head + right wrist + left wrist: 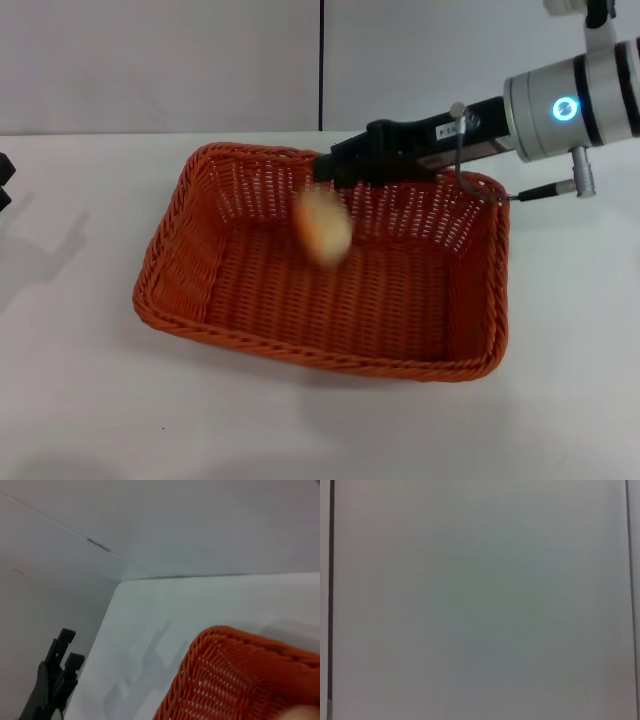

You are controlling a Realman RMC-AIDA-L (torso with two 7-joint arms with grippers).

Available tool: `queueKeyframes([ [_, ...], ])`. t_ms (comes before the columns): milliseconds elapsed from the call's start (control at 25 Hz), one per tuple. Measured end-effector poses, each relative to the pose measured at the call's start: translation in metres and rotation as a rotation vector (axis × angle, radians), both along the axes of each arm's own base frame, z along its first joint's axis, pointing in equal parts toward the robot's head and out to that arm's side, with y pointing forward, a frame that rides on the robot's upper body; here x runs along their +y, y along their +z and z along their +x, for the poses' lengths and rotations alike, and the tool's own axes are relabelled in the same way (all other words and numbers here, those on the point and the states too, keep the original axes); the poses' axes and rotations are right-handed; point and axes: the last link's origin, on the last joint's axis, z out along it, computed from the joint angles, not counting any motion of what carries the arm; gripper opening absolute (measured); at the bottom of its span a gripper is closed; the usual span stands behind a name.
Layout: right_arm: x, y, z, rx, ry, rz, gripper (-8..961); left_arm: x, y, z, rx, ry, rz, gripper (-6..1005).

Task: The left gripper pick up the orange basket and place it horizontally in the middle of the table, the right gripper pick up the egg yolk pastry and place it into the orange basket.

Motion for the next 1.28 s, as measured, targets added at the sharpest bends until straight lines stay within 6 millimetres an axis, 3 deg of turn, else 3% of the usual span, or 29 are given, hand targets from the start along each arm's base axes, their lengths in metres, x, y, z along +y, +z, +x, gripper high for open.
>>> queueKeyframes([
  [200, -0.002, 0.0, 0.008, 0.007, -0.013, 0.004, 343, -0.001, 0.0, -0.001, 0.001, 0.006, 0.001, 814],
  [400, 0.001, 0.025, 0.023, 0.039, 0.0, 0.114, 537, -0.001, 0.0, -0.004, 0.003, 0.023, 0.005, 814],
  [480, 0.004, 0.053, 0.037, 0.074, 0.041, 0.245, 540, -0.001, -0.002, -0.006, -0.006, 0.041, 0.01, 814],
  [560, 0.005, 0.061, 0.042, 0.087, 0.059, 0.286, 543, -0.001, -0.003, -0.006, -0.004, 0.042, 0.013, 814],
  [600, 0.007, 0.078, 0.055, 0.111, 0.105, 0.393, 545, -0.002, -0.006, -0.007, 0.011, 0.046, 0.025, 814],
  [640, 0.007, 0.078, 0.055, 0.111, 0.105, 0.393, 545, -0.002, -0.006, -0.007, 0.011, 0.046, 0.025, 814],
  [680, 0.009, 0.088, 0.069, 0.103, 0.156, 0.492, 545, -0.003, -0.011, -0.007, 0.021, 0.051, 0.04, 813],
  [880, 0.015, 0.088, 0.096, 0.081, 0.262, 0.698, 546, -0.004, -0.015, -0.005, -0.053, 0.067, 0.106, 813],
  [1280, 0.019, 0.092, 0.111, 0.067, 0.391, 0.993, 545, -0.01, -0.018, 0.006, -0.127, 0.017, 0.157, 814],
])
